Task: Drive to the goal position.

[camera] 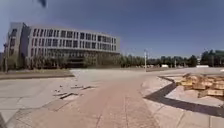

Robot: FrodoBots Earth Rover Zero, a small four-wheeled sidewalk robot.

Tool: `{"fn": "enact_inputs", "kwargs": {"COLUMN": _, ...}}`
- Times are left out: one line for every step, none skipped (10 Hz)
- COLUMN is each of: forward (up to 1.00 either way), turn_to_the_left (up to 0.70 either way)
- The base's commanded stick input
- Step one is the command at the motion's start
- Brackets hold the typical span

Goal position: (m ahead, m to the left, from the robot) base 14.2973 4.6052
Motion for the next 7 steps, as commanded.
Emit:
{"fn": "enact_inputs", "kwargs": {"forward": 0.70, "turn_to_the_left": 0.00}}
{"fn": "enact_inputs", "kwargs": {"forward": 0.70, "turn_to_the_left": 0.00}}
{"fn": "enact_inputs", "kwargs": {"forward": 0.70, "turn_to_the_left": 0.00}}
{"fn": "enact_inputs", "kwargs": {"forward": 0.70, "turn_to_the_left": 0.00}}
{"fn": "enact_inputs", "kwargs": {"forward": 0.70, "turn_to_the_left": 0.00}}
{"fn": "enact_inputs", "kwargs": {"forward": 0.70, "turn_to_the_left": 0.00}}
{"fn": "enact_inputs", "kwargs": {"forward": 0.70, "turn_to_the_left": 0.00}}
